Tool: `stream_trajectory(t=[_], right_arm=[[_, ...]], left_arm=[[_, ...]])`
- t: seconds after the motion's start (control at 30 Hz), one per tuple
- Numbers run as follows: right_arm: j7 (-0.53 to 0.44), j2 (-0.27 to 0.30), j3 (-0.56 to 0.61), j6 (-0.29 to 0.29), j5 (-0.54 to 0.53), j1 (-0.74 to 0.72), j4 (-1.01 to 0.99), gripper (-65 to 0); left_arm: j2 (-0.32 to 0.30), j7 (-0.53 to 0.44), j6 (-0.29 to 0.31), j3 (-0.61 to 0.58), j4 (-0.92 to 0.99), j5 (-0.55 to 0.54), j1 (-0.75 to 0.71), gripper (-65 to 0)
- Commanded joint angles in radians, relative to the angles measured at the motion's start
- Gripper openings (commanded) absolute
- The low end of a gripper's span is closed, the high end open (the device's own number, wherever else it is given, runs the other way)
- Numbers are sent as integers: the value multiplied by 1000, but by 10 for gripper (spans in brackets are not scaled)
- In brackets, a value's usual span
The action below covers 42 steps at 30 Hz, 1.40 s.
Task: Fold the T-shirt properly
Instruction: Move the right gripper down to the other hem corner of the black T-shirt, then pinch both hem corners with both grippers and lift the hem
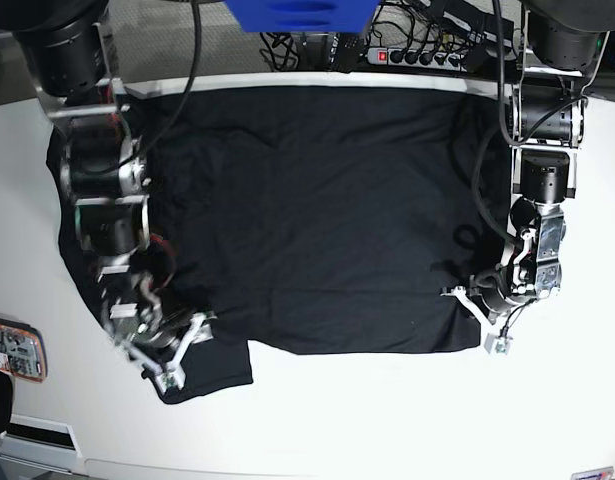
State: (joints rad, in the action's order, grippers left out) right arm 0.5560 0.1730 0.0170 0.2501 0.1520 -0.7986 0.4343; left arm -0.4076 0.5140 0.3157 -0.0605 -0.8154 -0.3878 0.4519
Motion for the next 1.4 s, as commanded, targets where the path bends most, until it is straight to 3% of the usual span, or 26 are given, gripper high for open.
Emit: stream_trajectory(t=[0.0, 0.53, 0.9, 1.2, 1.3, 1.37], right_arm=[[-90, 0, -2, -8, -27, -89, -2, -161], [-158, 29, -2, -13, -30, -87, -51, -161], [-360, 24, -125, -13, -27, -43, -190, -161], [-386, 24, -122, -13, -25, -38, -211, -163], [-386, 24, -122, -13, -25, -38, -211, -230], [-386, 24, -122, -13, -25, -38, -211, -343]], left_arm=[[-11, -4, 0, 4, -15, -3, 29, -650], [-14, -5, 0, 4, -29, -3, 15, -650], [-11, -5, 0, 4, -29, -4, 14, -650], [-11, -5, 0, 4, -29, -4, 15, -650], [-11, -5, 0, 4, -29, -4, 15, -650], [-11, -5, 0, 4, -29, -4, 15, -650]])
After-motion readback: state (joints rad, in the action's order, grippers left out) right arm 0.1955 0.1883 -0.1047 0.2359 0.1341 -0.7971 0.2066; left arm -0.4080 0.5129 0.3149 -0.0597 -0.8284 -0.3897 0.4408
